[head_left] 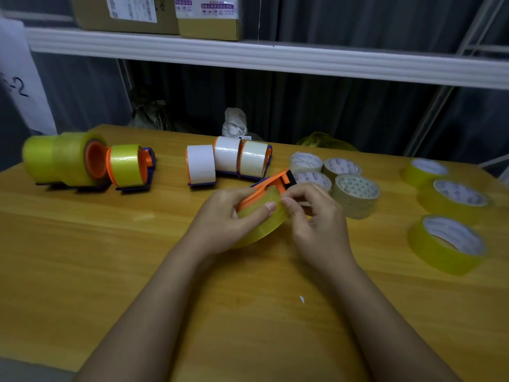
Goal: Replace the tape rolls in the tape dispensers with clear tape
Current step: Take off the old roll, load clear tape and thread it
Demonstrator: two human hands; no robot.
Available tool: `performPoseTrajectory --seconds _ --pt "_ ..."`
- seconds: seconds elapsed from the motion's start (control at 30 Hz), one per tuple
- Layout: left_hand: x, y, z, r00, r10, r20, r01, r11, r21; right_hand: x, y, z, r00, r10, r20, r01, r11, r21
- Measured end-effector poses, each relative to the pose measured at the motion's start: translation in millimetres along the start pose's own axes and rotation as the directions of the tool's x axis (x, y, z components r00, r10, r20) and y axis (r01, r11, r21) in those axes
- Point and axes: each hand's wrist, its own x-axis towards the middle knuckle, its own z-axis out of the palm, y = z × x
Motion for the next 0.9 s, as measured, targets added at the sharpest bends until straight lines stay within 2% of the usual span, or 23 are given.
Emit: performPoseTrajectory --seconds 0.1,0.2,0.43,0.57,0.73,0.9 --pt "-0.1 -2.0 2.0 1.000 0.015 -0.010 -0.015 1.000 -0.001 3.6 0.4 -4.1 0.985 0.173 0.016 -0.174 0.976 0.133" --pt "-1.5 1.9 4.8 0.999 0.035 -0.003 -0.035 0.999 -0.006 10.0 2.1 -11.2 0.939 0.340 0.051 -0.333 0.864 0.377" --pt "-0.1 0.3 2.1 0.999 0.033 -0.038 -0.033 0.999 0.014 10.4 2.7 -17.3 0.958 0.258 0.127 -0.287 0.824 0.489" --pt "-0.3 -0.8 3.4 0.999 0.024 -0.034 -0.024 0.999 0.024 11.6 0.5 -18.0 0.929 0.323 0.182 -0.371 0.790 0.488" --pt "0.6 -0.4 4.6 0.999 0.024 -0.023 -0.023 0.999 0.026 9.6 -10.0 -19.2 0.940 0.289 0.183 -0.340 0.845 0.412" --pt "0.9 -1.3 4.8 0.998 0.050 -0.039 -0.047 0.995 0.086 13.0 -8.6 -21.3 0.912 0.361 0.196 -0.410 0.778 0.475"
